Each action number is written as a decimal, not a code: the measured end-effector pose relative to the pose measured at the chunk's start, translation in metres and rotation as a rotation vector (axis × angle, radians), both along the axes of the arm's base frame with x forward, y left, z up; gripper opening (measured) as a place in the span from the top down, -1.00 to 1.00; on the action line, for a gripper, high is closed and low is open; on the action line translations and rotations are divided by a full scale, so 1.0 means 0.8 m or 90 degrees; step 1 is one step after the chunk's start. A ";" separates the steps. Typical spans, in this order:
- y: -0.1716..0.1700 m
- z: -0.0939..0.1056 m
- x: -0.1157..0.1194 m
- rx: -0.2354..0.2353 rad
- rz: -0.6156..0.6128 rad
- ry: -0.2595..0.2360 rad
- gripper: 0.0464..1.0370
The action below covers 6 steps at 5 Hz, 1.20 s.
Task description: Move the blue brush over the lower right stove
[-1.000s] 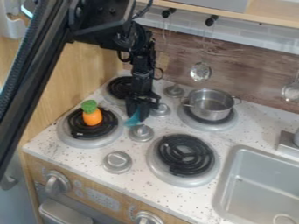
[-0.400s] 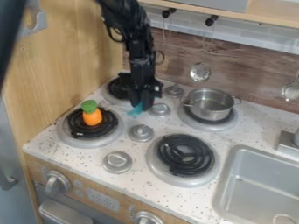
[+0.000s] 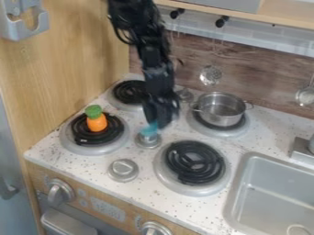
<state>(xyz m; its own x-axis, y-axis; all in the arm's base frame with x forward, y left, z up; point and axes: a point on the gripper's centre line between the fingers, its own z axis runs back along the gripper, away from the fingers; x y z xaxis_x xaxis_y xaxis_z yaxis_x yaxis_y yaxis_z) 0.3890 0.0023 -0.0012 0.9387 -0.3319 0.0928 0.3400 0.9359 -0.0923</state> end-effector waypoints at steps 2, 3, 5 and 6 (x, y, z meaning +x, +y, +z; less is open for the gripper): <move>-0.042 -0.019 -0.023 0.019 -0.068 0.026 0.43; -0.051 -0.034 -0.024 0.021 -0.077 0.045 0.44; -0.061 -0.041 -0.020 0.027 -0.085 0.051 0.29; -0.063 -0.041 -0.021 0.016 -0.079 0.052 -0.34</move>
